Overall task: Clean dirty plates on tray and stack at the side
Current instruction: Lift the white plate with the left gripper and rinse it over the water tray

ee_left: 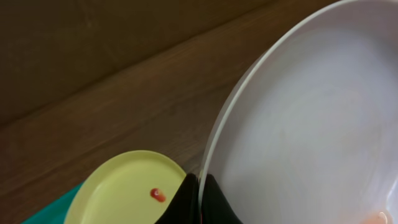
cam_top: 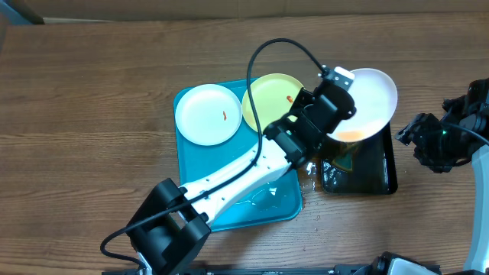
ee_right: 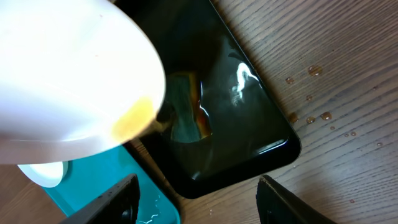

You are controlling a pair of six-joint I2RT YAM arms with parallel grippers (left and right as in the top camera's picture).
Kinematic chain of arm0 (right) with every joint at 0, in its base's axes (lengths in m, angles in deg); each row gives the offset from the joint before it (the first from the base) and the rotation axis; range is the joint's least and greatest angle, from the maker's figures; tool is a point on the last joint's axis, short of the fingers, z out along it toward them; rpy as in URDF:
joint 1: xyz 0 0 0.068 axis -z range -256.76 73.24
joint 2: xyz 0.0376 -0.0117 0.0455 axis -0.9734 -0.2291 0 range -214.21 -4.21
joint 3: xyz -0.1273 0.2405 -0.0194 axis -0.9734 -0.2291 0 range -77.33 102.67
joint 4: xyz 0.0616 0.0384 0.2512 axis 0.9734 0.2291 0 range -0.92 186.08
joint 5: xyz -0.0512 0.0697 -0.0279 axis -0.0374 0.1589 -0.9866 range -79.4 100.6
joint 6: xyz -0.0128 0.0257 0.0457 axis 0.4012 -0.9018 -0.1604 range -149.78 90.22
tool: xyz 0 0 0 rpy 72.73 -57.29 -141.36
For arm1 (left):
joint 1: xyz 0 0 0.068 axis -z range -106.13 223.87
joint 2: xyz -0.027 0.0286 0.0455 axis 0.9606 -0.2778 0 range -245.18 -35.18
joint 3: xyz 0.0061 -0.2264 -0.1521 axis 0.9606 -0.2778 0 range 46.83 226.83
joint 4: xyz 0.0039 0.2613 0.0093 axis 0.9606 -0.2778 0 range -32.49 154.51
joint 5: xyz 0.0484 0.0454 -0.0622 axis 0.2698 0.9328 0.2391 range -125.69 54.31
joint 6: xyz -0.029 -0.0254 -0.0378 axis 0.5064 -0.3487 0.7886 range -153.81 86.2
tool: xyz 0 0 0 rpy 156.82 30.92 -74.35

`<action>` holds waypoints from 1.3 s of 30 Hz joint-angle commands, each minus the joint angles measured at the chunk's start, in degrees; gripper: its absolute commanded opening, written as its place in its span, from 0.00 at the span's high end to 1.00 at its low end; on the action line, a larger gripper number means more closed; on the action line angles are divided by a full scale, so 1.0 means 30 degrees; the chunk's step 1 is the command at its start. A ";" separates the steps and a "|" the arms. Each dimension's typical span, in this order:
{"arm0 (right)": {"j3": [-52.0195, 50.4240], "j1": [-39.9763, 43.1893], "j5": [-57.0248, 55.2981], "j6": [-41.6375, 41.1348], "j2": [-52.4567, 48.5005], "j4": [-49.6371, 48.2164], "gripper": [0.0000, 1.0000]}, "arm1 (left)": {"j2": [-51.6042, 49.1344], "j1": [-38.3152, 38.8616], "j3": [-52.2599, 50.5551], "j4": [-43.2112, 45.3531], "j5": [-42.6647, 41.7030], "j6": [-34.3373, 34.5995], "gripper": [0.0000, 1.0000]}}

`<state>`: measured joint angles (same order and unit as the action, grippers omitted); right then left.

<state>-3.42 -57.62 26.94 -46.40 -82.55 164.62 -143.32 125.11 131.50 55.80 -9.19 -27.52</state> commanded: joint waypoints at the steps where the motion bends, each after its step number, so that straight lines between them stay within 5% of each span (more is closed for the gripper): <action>1: 0.0124 0.0073 0.0168 0.0138 0.0066 -0.0117 0.38 | 0.0313 0.0546 0.0233 0.1268 0.3971 -0.4131 0.96; 6: 0.0124 0.0073 0.0168 0.0131 0.0066 -0.0182 0.38 | 0.0306 0.1647 0.0233 0.3803 0.6404 -0.8641 0.96; 19: 0.0124 0.0073 0.0168 0.0124 0.0058 -0.0211 0.37 | 0.0291 0.3067 0.0233 0.6302 0.8262 -1.3704 0.96; 36: 0.0124 0.0073 0.0168 0.0131 0.0058 -0.0197 0.37 | 0.0291 0.3453 0.0233 0.7067 0.8896 -1.5110 0.96; 38: 0.0124 0.0073 0.0168 0.0131 0.0058 -0.0197 0.37 | 0.0291 0.3337 0.0233 0.6674 0.9938 -1.3427 0.96; 39: 0.0124 0.0073 0.0168 0.0124 0.0058 -0.0153 0.37 | 0.0299 0.2973 0.0233 0.4969 1.0812 -1.0061 0.96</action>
<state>-3.42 -57.62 26.96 -46.25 -82.55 164.12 -143.32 135.19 131.52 75.83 17.78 -70.95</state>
